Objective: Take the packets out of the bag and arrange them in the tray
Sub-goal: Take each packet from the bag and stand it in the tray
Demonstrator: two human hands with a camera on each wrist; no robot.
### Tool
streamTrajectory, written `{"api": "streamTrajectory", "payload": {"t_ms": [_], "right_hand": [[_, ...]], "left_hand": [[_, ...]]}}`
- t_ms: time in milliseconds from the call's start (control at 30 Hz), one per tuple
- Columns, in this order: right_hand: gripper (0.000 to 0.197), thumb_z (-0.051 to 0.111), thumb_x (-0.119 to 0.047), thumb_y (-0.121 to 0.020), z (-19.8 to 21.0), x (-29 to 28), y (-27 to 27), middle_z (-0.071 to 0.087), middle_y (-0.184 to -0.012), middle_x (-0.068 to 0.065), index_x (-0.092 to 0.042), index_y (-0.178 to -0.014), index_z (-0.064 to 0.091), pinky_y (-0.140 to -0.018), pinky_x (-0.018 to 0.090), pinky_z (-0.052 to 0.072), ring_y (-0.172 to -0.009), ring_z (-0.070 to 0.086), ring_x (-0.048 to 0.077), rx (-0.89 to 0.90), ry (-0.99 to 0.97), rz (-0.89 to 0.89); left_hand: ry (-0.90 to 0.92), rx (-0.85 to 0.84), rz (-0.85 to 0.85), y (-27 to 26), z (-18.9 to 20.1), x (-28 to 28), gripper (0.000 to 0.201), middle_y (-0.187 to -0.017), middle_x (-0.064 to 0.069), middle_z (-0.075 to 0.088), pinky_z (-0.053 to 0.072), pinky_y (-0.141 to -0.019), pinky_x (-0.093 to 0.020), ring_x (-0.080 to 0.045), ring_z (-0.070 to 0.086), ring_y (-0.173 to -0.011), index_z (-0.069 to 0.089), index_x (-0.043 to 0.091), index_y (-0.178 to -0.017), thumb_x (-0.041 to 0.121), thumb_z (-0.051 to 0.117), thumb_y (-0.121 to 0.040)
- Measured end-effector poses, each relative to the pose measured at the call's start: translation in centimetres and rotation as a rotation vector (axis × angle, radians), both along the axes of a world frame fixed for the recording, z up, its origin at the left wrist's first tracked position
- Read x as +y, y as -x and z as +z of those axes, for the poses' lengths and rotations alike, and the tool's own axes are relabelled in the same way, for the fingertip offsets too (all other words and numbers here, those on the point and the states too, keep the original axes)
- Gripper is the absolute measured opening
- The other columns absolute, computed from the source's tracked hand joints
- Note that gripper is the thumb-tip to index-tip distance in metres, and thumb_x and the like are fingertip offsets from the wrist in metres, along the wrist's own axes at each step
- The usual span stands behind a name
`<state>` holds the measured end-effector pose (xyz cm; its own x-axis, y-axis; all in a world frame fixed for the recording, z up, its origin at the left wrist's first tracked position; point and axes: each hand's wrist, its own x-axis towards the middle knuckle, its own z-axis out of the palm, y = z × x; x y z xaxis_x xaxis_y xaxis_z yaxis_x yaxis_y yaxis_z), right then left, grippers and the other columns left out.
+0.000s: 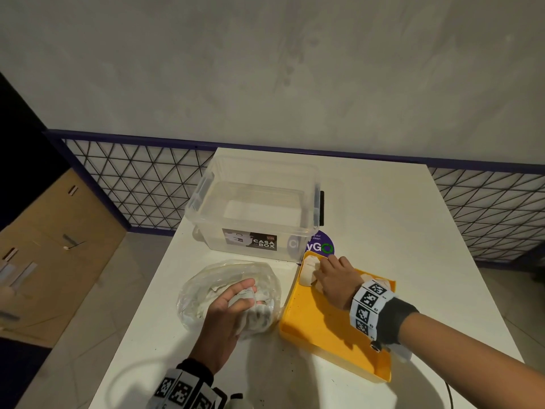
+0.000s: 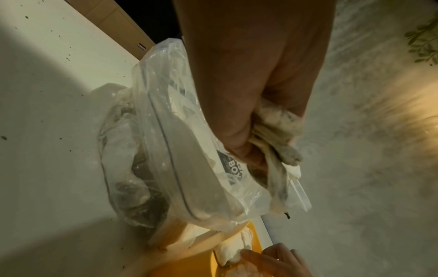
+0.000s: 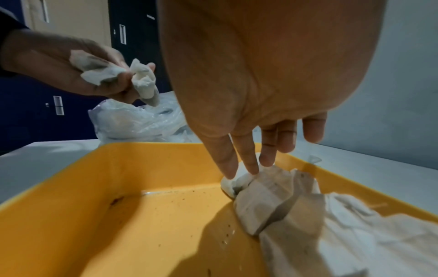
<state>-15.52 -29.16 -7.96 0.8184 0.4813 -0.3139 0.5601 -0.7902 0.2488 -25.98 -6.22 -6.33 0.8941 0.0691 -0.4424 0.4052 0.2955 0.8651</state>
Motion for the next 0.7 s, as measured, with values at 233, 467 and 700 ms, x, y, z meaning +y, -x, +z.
{"api": "streamTrajectory", "payload": {"t_ms": [233,467,700], "right_hand": [[0.035,0.04,-0.023,-0.096,-0.1,0.4,-0.3,0.045,-0.126,0.01,-0.011,-0.128,0.047,-0.102,0.038,0.03,-0.119,0.037,0.028,-0.047,-0.041,0.038],[0.033,0.043,-0.026,-0.096,0.1,0.9,-0.4,0.047,-0.124,0.01,-0.015,-0.127,0.05,-0.101,0.038,0.031,-0.118,0.038,0.028,-0.007,0.029,0.043],[0.031,0.039,-0.023,-0.097,3.4,1.8,0.8,0.05,-0.118,0.006,-0.016,-0.123,0.053,-0.094,0.032,0.033,-0.112,0.042,0.023,0.04,-0.45,0.063]], "left_hand": [[-0.013,0.013,-0.024,-0.3,0.0,0.0,0.036,-0.12,-0.003,0.064,0.052,-0.084,-0.029,-0.02,0.061,-0.11,0.071,0.027,-0.105,0.001,0.052,-0.089],[-0.041,0.005,-0.019,-0.4,-0.1,0.1,0.036,-0.127,-0.003,0.06,0.041,-0.107,-0.041,-0.022,0.056,-0.118,0.071,0.034,-0.106,0.018,0.063,-0.075],[-0.026,0.0,-0.007,-0.5,0.0,0.0,0.039,-0.128,-0.003,0.06,0.038,-0.11,-0.042,-0.021,0.055,-0.12,0.071,0.035,-0.105,0.022,0.063,-0.07]]}}
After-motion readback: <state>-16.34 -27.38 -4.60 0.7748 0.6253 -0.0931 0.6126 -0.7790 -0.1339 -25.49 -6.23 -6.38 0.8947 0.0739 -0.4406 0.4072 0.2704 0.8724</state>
